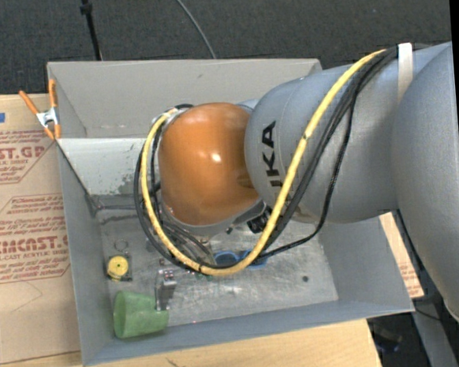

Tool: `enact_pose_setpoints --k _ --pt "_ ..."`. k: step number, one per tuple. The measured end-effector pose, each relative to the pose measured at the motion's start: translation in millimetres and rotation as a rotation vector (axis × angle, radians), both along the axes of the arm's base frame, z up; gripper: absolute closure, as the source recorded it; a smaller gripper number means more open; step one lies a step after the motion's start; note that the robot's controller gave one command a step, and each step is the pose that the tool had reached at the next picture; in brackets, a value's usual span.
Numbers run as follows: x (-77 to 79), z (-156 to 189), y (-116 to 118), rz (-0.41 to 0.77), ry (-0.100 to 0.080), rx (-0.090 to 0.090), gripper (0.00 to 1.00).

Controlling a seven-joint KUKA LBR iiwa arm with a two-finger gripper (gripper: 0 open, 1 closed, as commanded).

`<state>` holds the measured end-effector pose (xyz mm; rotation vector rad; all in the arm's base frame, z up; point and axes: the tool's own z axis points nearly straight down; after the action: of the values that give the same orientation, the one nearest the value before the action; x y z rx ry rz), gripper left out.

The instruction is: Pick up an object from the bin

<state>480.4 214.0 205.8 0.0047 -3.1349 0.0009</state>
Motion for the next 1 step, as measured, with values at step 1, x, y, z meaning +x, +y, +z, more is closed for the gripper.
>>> enact_pose_setpoints --k 1 --pt "16.6 -129.9 -5.8 -0.020 -0.001 0.000 0.00"
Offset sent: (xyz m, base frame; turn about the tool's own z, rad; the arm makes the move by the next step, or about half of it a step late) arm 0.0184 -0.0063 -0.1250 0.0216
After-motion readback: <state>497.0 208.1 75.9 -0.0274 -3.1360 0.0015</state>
